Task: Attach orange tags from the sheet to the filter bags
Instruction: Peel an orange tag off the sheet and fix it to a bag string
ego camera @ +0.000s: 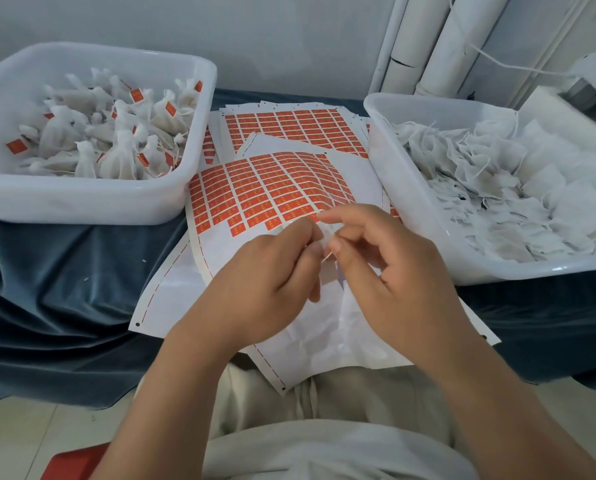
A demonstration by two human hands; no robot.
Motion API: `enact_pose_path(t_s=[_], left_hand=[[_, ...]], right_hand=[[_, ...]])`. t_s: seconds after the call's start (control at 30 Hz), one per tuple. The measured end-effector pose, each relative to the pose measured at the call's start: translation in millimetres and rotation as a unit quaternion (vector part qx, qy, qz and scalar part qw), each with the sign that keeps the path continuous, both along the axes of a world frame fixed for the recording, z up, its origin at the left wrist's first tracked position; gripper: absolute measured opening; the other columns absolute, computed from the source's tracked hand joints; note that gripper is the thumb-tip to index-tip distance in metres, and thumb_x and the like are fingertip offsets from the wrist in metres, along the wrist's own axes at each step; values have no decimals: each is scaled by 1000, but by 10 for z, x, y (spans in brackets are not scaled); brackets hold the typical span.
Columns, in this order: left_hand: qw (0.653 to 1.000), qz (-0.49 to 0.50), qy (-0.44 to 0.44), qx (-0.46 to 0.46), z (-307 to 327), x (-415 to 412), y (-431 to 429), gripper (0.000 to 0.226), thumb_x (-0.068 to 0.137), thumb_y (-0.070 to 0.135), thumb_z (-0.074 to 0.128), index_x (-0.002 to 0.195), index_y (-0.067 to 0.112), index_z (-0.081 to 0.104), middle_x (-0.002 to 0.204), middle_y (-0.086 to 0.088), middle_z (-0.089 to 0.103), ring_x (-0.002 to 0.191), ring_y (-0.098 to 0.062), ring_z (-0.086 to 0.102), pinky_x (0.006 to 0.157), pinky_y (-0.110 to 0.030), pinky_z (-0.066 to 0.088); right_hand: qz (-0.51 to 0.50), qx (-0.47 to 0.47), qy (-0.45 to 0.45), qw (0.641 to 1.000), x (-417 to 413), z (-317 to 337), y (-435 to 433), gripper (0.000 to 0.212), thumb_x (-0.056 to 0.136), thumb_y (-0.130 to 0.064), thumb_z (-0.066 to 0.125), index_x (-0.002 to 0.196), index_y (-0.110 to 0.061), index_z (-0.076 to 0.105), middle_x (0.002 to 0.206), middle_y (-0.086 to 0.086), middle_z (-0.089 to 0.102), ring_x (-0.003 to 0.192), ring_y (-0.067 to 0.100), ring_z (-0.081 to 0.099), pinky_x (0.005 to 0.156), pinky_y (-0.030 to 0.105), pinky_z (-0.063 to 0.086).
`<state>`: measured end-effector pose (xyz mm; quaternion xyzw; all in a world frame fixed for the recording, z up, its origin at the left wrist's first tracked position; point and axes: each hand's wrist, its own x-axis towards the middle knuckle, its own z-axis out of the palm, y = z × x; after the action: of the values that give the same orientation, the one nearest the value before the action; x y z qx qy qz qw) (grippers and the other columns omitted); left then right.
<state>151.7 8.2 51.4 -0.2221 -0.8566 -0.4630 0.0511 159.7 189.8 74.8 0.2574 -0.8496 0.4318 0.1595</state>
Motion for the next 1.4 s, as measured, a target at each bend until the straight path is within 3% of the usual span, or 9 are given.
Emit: enact_pose_path(t_s=[0.2,0.53,0.7,0.8,0.97,1.1,1.17,1.27,1.4], left_hand=[[997,-1,-32,68,-53,-27,16,28,109,27,34,99,15,58,77,3,71,74,-23,69,70,-48,56],[988,4,-29,150,-79,-30,37,27,108,33,37,98,18,57,81,6,69,67,-29,66,58,-55,58],[990,3,-18,142,-39,-14,43,27,106,36,38,95,21,58,80,8,70,68,-29,68,61,-46,55],[987,26,-18,159,8,-5,59,41,109,38,32,92,20,64,80,7,72,74,-23,68,63,-26,53],[954,107,-143,240,84,9,61,56,111,43,38,75,32,79,85,9,78,75,-12,70,68,-27,55],[918,102,-248,293,75,-11,44,37,92,55,66,70,27,77,85,8,75,78,-7,70,85,-37,53],[909,97,-262,309,65,-30,41,37,83,60,68,70,26,76,83,7,73,78,-8,69,88,-38,53],[908,78,-273,309,82,-44,57,45,88,63,58,63,30,76,72,8,72,65,-7,67,71,-24,52],[861,65,-344,369,55,-62,52,21,77,54,73,67,37,79,73,5,72,60,-8,66,64,-23,49]], right_hand=[[-26,-52,3,998,33,-16,-32,24,103,-10,64,122,-23,70,89,-20,72,90,-2,72,81,7,50],[-62,-87,52,993,23,-79,-49,15,104,-8,65,116,-12,74,103,-12,76,98,6,74,82,19,57],[-57,-119,-2,991,-9,-84,-22,16,103,-10,66,115,-17,76,102,-15,76,94,8,75,80,17,55],[-50,-137,-13,989,-12,-76,-16,18,103,-12,66,117,-20,75,103,-16,76,97,6,74,82,13,54],[-55,-164,9,985,-11,-49,-15,20,104,-14,65,118,-24,75,99,-11,77,82,13,74,70,23,59],[-47,-154,9,987,-23,-34,-3,21,103,-14,66,119,-23,75,106,-17,77,97,8,74,81,14,55],[-42,-152,-1,987,-33,-39,-1,22,103,-14,66,121,-22,74,108,-17,76,102,7,74,84,14,55],[-34,-152,-12,988,-45,-41,3,24,103,-15,65,125,-23,72,110,-17,76,105,6,73,86,14,55],[-8,-163,-31,986,-48,-42,-1,29,105,-14,62,131,-26,68,109,-16,76,107,10,72,88,15,54]])
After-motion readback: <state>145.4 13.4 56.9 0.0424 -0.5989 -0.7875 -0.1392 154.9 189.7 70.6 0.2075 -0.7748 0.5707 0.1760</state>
